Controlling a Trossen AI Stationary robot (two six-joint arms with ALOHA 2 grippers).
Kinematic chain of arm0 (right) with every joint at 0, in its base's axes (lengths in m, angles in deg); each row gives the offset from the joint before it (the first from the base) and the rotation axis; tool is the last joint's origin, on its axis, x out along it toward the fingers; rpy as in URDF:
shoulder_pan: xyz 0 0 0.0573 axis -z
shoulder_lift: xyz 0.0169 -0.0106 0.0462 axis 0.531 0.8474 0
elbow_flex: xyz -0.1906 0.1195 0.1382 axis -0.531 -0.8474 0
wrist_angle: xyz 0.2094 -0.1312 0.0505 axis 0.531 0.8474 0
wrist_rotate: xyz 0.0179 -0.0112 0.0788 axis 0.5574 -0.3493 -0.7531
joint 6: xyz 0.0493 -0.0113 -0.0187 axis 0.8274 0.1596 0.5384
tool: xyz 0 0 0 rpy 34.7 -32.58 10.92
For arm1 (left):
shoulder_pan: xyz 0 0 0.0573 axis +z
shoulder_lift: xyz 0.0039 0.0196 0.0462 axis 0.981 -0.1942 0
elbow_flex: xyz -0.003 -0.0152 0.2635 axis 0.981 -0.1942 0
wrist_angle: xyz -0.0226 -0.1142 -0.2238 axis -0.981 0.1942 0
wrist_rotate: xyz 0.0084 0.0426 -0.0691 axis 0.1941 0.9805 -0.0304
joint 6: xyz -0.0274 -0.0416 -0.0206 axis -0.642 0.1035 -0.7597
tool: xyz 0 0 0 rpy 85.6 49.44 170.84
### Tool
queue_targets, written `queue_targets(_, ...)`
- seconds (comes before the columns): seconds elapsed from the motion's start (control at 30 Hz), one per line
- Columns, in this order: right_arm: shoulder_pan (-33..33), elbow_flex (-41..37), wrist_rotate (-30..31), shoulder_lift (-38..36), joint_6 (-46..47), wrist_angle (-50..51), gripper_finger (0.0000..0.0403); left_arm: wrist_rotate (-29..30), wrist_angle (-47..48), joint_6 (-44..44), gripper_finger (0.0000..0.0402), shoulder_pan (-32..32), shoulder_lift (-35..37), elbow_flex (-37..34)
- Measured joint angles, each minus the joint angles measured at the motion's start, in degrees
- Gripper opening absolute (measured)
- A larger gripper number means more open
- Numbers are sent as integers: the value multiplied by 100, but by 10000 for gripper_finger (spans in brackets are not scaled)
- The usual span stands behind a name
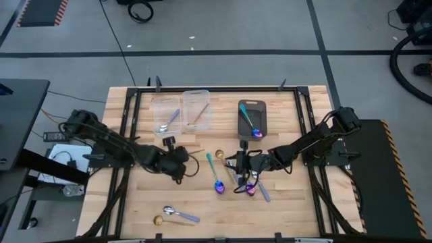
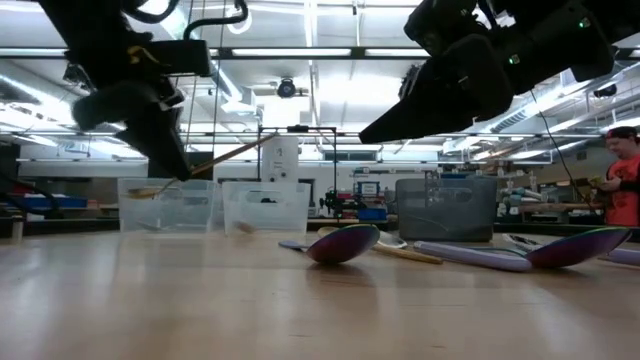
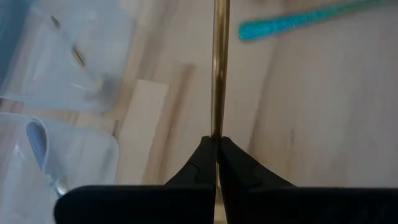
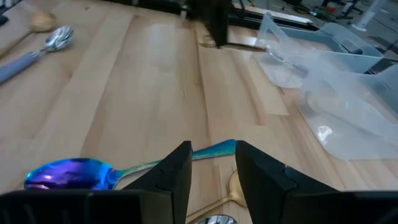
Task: Sort silverware by color (type)
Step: Put the gold spoon into the right transparent bin
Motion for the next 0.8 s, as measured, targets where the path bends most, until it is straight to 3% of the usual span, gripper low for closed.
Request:
queue_targets(0.43, 58, 0, -137, 0, -368, 86, 134, 13, -1109, 271, 8, 1088, 22, 1)
queue_targets(0.8, 56, 0, -151, 0, -611, 168, 134, -627, -2153, 400, 8, 2376, 20, 57)
